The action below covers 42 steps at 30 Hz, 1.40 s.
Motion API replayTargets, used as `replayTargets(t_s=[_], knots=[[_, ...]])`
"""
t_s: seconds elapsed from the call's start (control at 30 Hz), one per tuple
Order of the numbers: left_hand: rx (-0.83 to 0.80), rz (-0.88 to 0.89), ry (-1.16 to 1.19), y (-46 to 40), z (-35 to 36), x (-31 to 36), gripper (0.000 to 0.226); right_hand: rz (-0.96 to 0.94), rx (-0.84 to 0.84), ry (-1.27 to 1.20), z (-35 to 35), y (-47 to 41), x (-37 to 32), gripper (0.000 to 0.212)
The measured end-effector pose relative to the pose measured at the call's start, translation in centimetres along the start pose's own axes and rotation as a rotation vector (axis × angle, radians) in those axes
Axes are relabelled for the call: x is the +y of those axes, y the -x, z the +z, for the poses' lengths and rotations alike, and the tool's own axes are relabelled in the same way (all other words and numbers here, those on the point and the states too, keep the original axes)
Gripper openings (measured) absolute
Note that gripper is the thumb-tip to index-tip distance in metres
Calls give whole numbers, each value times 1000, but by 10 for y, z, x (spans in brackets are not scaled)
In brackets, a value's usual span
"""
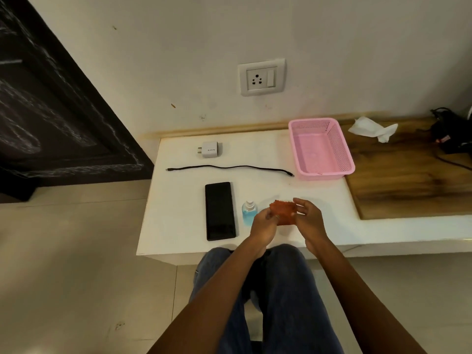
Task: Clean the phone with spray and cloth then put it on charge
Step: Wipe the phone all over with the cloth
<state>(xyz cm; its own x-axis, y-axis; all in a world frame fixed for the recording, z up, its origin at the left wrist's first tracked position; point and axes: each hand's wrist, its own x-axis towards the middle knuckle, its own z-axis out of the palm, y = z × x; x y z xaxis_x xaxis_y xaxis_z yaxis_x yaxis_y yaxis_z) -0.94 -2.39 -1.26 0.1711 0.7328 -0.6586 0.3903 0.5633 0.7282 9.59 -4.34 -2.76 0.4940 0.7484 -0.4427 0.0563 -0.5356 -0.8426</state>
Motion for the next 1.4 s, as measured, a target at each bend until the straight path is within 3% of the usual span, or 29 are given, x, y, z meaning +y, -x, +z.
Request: replayTargets(t_s=[0.3,0.5,0.7,0.83,1.0,1.23,1.4], knots=[[-85,8,-57,-6,-1,-8,46,-17,-36,19,-4,-5,15,52],[-114,16,-73,9,-19,-16,47,-1,108,25,-7,3,16,29],[-68,74,-2,34,-57,-27,37,-89,114,-21,-4,26,4,22],[-21,90,48,46,-83,-31,32,-164,87,-62,5,38,-16,11],[93,140,93,44,-113,-31,28,-216,3,-86,17,46,-46,25],[281,257,25,0,-138,-16,26,-342,-176,93,44,26,-79,18],[357,329,-170,-49,-145,10,35,-404,-234,319,63,-14,-91,24]])
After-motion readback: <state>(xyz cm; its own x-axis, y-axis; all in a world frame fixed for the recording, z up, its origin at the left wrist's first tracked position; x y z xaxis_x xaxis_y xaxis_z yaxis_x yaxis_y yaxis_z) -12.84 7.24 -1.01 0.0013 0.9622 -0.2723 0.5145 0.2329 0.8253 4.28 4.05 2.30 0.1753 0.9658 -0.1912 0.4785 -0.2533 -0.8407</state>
